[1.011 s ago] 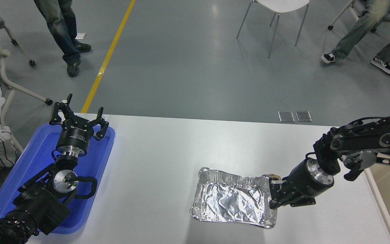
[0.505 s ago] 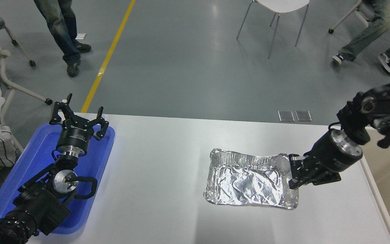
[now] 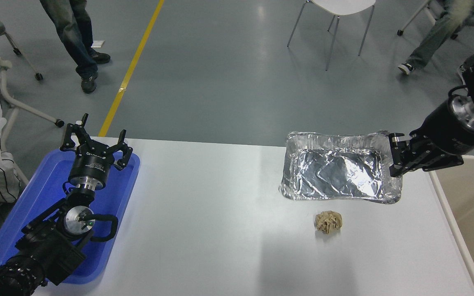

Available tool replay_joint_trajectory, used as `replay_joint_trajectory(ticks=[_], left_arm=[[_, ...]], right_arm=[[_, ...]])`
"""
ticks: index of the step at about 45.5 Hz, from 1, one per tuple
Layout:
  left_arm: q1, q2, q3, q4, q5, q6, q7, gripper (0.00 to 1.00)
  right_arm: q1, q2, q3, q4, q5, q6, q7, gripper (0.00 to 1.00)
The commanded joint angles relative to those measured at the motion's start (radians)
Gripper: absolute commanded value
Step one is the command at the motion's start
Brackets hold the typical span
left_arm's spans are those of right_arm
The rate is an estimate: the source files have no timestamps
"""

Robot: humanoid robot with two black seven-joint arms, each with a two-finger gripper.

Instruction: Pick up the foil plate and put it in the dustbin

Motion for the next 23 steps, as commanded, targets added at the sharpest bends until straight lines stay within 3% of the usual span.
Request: replay_joint_trajectory(ticks=[1, 23], left_arm=[[0.000, 0.000, 0.000, 0.000, 0.000, 0.000, 0.000, 1.00], [0.000, 0.000, 0.000, 0.000, 0.000, 0.000, 0.000, 1.00]], right_arm=[[0.146, 0.080, -0.120, -0.001, 0.004, 0.002, 0.003, 0.00], [0.206, 0.085, -0.195, -0.001, 0.003, 0.002, 0.005, 0.00]])
